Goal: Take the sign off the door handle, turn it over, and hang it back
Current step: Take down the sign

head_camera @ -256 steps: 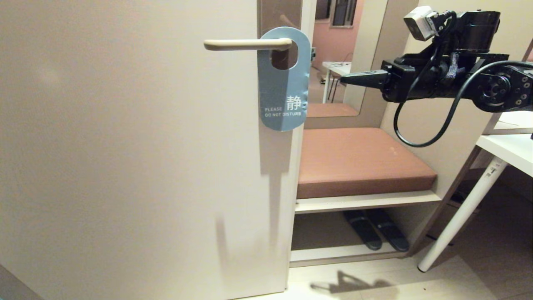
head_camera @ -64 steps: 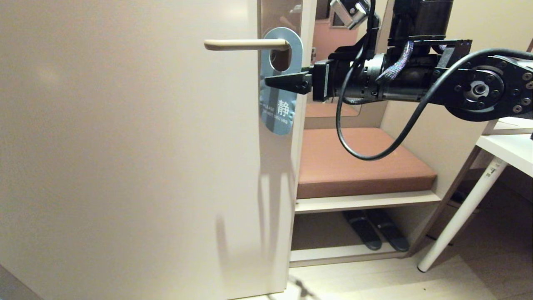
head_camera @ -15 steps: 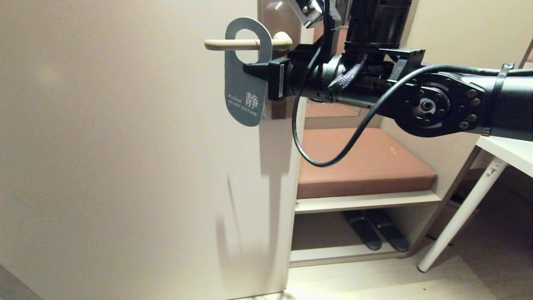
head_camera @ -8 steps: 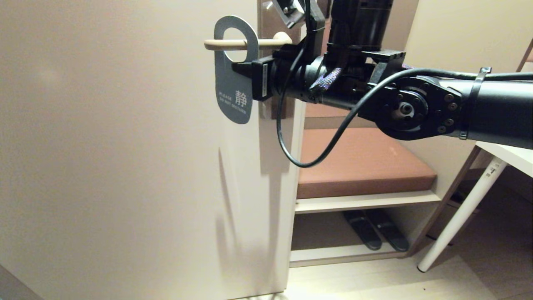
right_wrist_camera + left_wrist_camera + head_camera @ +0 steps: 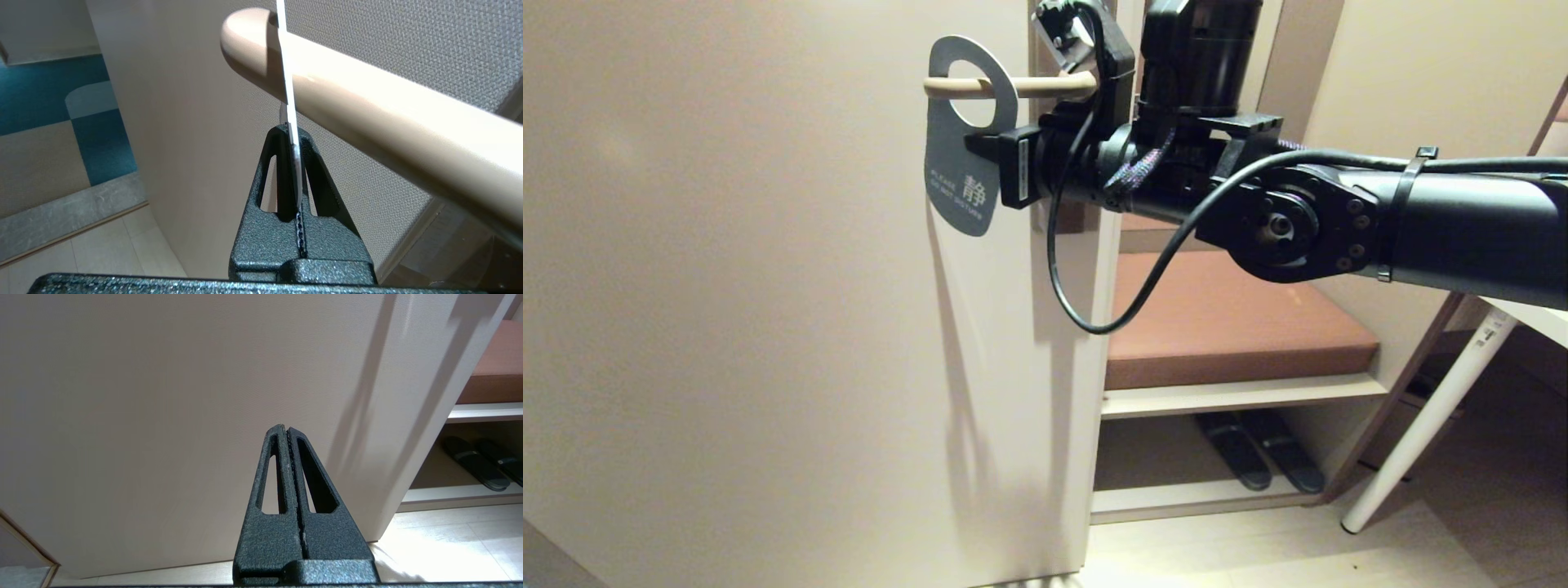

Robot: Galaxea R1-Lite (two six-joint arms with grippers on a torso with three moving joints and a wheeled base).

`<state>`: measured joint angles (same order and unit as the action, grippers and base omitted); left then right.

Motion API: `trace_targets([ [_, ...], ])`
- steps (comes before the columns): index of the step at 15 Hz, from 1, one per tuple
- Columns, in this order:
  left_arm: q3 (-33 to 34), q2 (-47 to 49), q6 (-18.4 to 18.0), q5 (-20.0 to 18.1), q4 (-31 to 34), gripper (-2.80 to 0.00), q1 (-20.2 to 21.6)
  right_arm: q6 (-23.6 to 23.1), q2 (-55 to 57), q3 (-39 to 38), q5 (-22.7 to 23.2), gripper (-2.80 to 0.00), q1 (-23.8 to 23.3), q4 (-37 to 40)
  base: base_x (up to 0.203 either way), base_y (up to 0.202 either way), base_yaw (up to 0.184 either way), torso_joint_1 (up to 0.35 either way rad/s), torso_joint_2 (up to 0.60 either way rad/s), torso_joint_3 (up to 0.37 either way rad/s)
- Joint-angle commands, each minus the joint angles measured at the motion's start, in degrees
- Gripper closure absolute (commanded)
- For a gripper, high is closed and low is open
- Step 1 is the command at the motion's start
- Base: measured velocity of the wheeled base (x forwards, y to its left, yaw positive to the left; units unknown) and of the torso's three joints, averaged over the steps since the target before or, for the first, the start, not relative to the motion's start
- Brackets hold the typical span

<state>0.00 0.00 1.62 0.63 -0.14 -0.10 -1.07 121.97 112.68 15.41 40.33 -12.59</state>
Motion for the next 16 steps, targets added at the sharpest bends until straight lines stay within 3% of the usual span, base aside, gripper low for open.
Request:
trace_targets([
  [1, 0.0, 0.0, 0.05, 0.05, -0.04, 0.0, 0.01, 0.04, 0.29, 0.0, -0.69, 0.0, 0.03, 0.26, 0.0, 0.0, 0.0, 0.0, 0.0, 0.0],
  [6, 0.0, 0.0, 0.05, 0.07, -0.04, 0.0, 0.01, 0.46, -0.5, 0.0, -7.15, 0.0, 1.42, 3.89, 0.0, 0.0, 0.0, 0.0, 0.0, 0.0],
  [12, 0.0, 0.0, 0.05, -0.02, -0.04, 0.0, 0.01, 0.72, -2.26, 0.35, -6.35, 0.0, 2.92, 3.54, 0.0, 0.0, 0.0, 0.0, 0.0, 0.0],
  [16, 0.0, 0.0, 0.05, 0.03, -0.04, 0.0, 0.01, 0.57, -3.86, 0.35, -1.85, 0.0, 3.19, 3.63, 0.0, 0.0, 0.0, 0.0, 0.0, 0.0],
])
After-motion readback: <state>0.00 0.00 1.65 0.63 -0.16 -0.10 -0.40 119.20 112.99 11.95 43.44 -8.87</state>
